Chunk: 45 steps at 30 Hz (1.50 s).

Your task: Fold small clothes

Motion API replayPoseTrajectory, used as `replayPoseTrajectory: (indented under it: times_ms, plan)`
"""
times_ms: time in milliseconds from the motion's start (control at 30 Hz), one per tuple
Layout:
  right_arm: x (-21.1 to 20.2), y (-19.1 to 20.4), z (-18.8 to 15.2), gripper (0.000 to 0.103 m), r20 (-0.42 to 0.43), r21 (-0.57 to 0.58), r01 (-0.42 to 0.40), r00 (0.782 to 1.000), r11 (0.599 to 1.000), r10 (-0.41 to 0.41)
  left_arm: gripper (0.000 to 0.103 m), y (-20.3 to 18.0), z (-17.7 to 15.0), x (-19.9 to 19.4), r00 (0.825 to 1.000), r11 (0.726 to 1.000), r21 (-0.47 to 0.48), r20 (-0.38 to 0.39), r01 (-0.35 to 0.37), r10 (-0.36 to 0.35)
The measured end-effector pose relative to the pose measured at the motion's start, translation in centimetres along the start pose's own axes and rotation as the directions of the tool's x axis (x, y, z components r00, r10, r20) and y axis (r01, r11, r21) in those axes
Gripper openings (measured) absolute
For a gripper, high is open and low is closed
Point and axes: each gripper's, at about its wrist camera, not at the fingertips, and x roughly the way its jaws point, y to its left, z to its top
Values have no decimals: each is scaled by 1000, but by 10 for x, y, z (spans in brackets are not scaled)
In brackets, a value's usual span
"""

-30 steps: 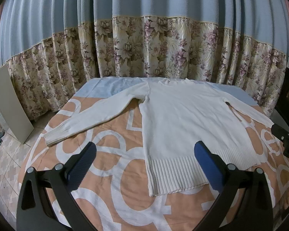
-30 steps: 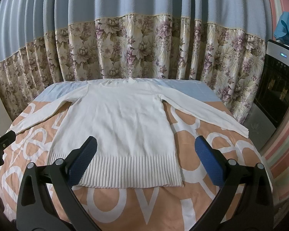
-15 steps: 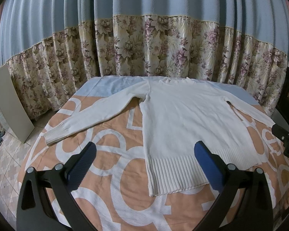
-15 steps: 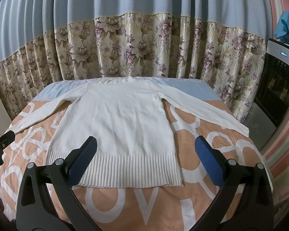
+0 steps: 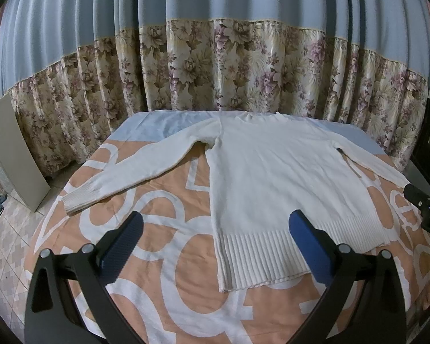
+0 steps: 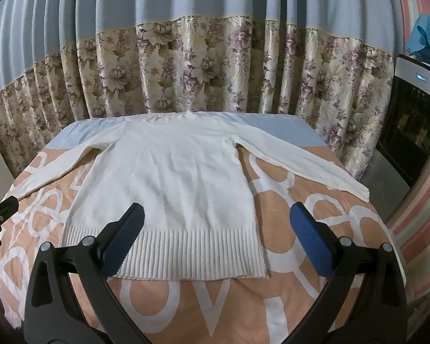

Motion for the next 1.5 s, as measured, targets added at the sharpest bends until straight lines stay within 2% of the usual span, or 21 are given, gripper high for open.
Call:
replayPoseTrajectory:
  times_ms: [600, 800, 1000, 1100, 1167, 1400, 1500]
  plan:
    - [12, -18, 6, 100, -21, 13, 29, 999, 1000, -28, 101, 1, -2, -1, 1000, 1000, -2, -7, 4, -4]
    - [25, -36, 7, 100, -30, 17, 64, 998, 998, -63, 101, 1, -5, 2, 1000, 1000, -6, -8, -1, 1]
    - [40, -60, 11, 100, -16, 20, 87, 996, 996, -87, 101, -11, -2, 24, 1000, 1000, -12, -15, -2, 2]
    - [50, -76, 12, 100, -3, 15, 66, 998, 998, -66, 101, -20, 12, 41, 1000, 1000, -3, -14, -12, 11]
    - [60, -90, 12, 100, -10, 5, 80, 997, 997, -80, 101, -26, 14, 50, 1000, 1000, 5, -14, -20, 20]
    - [93, -159, 15, 100, -26, -34, 99, 995, 994, -100, 101, -73, 17, 78, 999, 999, 23, -29, 22, -21]
    - [110, -200, 17, 100, -47, -49, 104, 993, 993, -107, 101, -101, 20, 93, 996, 998, 23, -71, 57, -55]
